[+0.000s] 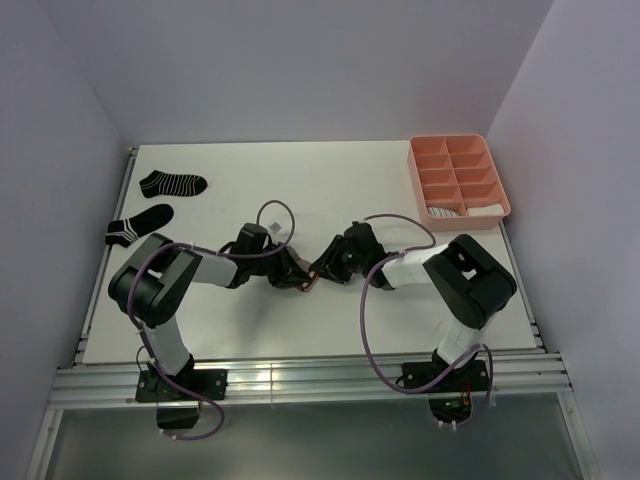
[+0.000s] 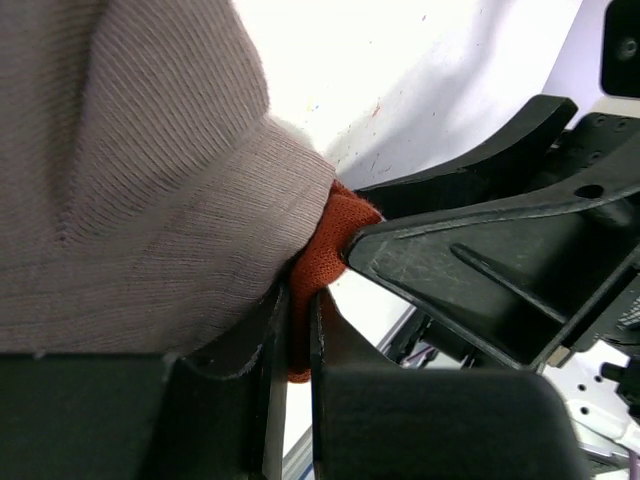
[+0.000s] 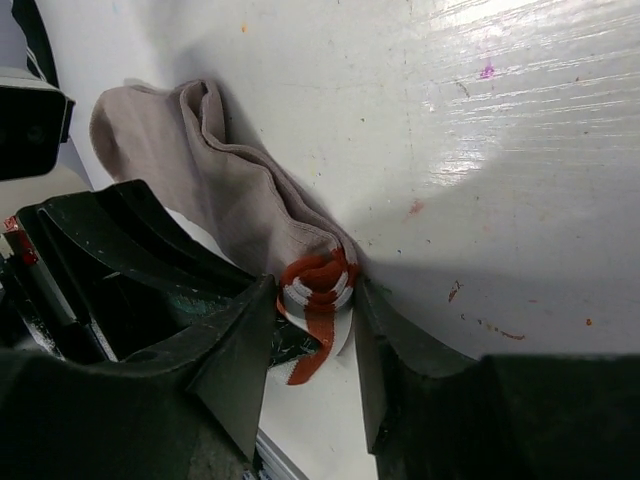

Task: Roll the socks
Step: Roll the sock at the center of the board.

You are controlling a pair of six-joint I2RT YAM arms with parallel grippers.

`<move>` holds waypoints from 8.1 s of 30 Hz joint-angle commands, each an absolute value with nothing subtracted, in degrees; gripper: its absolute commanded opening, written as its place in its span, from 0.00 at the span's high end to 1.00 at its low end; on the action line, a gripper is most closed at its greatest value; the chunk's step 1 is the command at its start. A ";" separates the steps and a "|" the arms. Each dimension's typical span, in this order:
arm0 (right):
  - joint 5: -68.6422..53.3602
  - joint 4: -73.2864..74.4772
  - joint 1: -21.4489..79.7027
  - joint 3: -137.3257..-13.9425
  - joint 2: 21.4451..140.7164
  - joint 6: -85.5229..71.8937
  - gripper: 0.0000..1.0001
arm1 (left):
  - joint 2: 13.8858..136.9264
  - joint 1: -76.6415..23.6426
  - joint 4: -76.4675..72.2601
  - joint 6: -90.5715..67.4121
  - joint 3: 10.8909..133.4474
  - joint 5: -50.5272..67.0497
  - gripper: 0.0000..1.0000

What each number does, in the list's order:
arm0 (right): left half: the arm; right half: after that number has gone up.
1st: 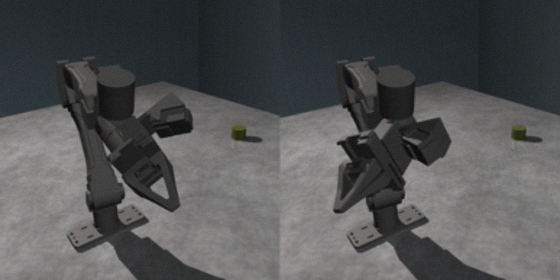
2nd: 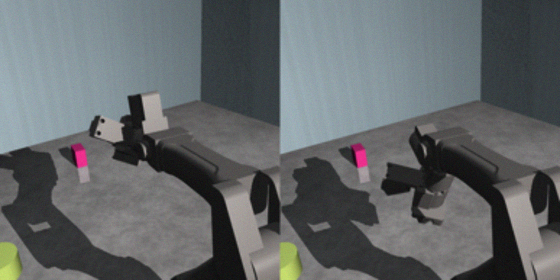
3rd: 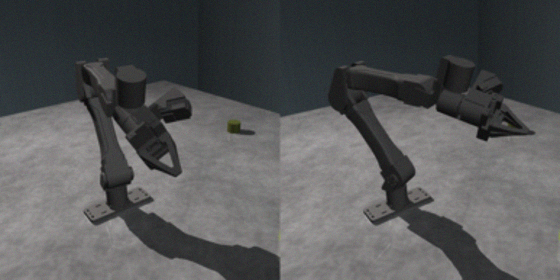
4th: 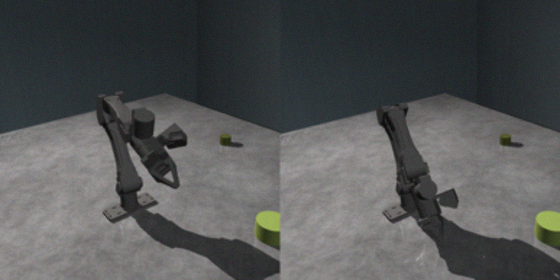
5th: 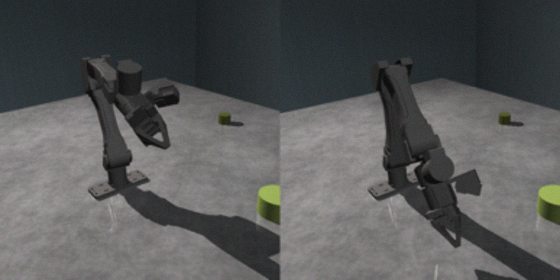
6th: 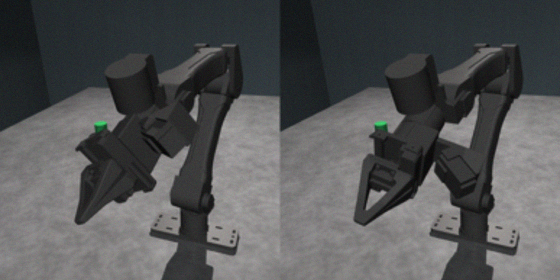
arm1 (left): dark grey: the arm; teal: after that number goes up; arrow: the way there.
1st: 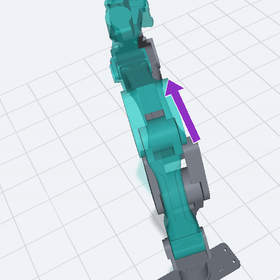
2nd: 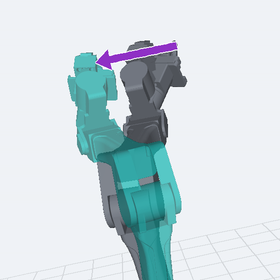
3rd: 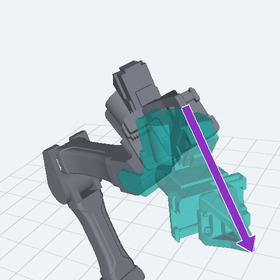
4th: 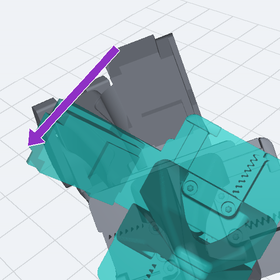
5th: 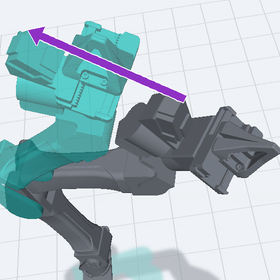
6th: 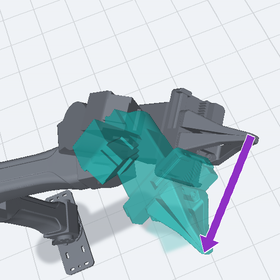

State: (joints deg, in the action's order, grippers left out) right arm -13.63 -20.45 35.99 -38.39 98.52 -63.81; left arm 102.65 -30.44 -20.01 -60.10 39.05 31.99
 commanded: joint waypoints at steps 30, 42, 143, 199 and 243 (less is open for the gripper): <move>-0.10 24.14 36.91 -66.52 103.44 -46.32 1.00 | 88.26 -31.90 0.53 -45.09 40.00 2.64 0.57; 0.88 33.05 37.71 -71.98 110.12 -45.35 1.00 | 81.55 -51.30 -7.81 -31.21 42.97 -17.39 0.53; -17.75 -13.53 37.34 -47.02 96.32 -54.32 0.37 | 79.72 -42.81 -12.39 -61.16 23.82 -1.06 0.99; -21.98 -11.71 38.76 -52.37 110.13 -46.33 1.00 | 78.93 -30.94 -17.00 -74.80 16.16 9.68 0.61; 9.23 48.86 39.29 -85.60 120.58 -34.45 1.00 | 80.25 -30.06 -5.36 -51.34 32.70 -13.18 0.58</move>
